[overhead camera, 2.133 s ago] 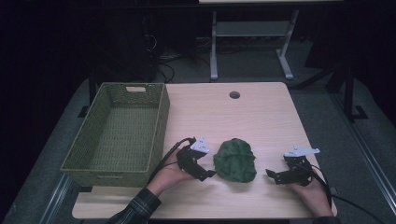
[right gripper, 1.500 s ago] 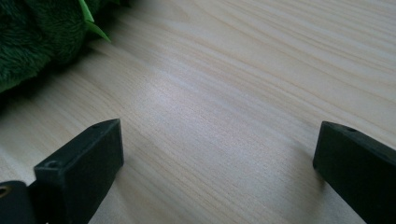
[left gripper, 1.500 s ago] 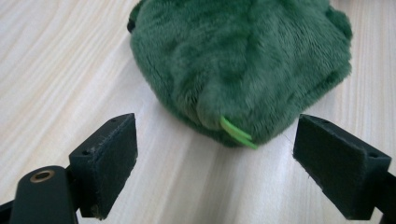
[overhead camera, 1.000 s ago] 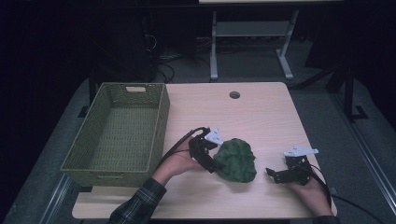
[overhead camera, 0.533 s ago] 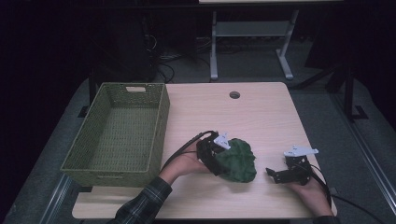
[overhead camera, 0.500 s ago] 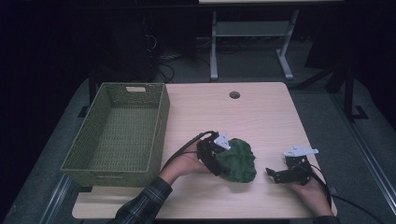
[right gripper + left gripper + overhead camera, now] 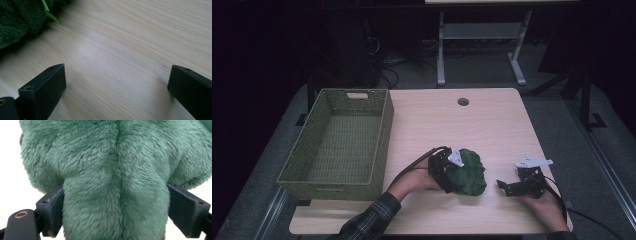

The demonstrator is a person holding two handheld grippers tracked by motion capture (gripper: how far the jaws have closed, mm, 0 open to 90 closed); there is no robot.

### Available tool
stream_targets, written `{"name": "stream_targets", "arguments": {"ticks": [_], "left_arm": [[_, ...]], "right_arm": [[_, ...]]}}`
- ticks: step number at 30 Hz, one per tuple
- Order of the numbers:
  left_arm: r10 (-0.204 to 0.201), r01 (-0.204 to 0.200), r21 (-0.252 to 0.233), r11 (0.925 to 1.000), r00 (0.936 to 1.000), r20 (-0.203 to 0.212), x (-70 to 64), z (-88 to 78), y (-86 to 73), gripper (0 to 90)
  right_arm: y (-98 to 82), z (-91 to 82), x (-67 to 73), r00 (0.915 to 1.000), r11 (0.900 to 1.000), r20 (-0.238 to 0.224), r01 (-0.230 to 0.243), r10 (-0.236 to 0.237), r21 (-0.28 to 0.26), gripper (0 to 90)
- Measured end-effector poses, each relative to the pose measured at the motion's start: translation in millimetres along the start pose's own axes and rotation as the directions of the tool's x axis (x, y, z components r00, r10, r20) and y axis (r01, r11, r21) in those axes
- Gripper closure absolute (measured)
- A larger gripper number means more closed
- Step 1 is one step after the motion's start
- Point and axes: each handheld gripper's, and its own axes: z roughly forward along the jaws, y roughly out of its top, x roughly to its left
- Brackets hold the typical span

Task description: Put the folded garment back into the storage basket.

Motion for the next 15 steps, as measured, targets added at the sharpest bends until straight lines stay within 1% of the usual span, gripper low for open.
{"name": "stream_targets", "arguments": {"ticks": [2, 5, 6, 7, 10, 12, 13, 15], "left_arm": [[0.008, -0.008, 0.011, 0.9999, 1.0, -0.005, -1.0, 3.1, -0.1, 12.5], [0.007, -0.007, 0.02, 0.9998, 1.0, -0.006, -0.7, 4.1, 0.6, 12.5], [0.004, -0.004, 0.019, 0.9998, 1.0, -0.006, -0.5, 4.9, 0.4, 12.6], [-0.008, 0.008, 0.016, 0.9998, 1.0, -0.005, -0.8, 5.4, 0.3, 12.6], [-0.013, 0.013, 0.022, 0.9997, 0.9999, 0.002, 0.5, 5.0, 0.1, 13.5], [-0.009, 0.009, 0.012, 0.9999, 0.9999, 0.006, 1.0, 3.5, -0.5, 17.8], [-0.001, 0.001, 0.015, 0.9999, 1.0, 0.009, 1.9, 1.9, -0.7, 22.0], [-0.003, 0.003, 0.008, 1.0, 0.9999, 0.013, 2.3, 0.2, -1.0, 30.3]], "right_arm": [[0.0, 0.0, 0.0, 1.0, 1.0, 0.0, 0.0, 0.0, 0.0, 1.5], [0.0, 0.0, 0.0, 1.0, 1.0, 0.0, 0.0, 0.0, 0.0, 1.5], [0.0, 0.0, 0.0, 1.0, 1.0, 0.0, 0.0, 0.0, 0.0, 1.5], [0.0, 0.0, 0.0, 1.0, 1.0, 0.0, 0.0, 0.0, 0.0, 1.5], [0.0, 0.0, 0.0, 1.0, 1.0, 0.0, 0.0, 0.0, 0.0, 1.5], [0.0, 0.0, 0.0, 1.0, 1.0, 0.0, 0.0, 0.0, 0.0, 1.5], [0.0, 0.0, 0.0, 1.0, 1.0, 0.0, 0.0, 0.0, 0.0, 1.5], [-0.1, 0.0, 0.0, 1.0, 1.0, 0.0, 0.0, 0.0, 0.0, 1.5]]}}
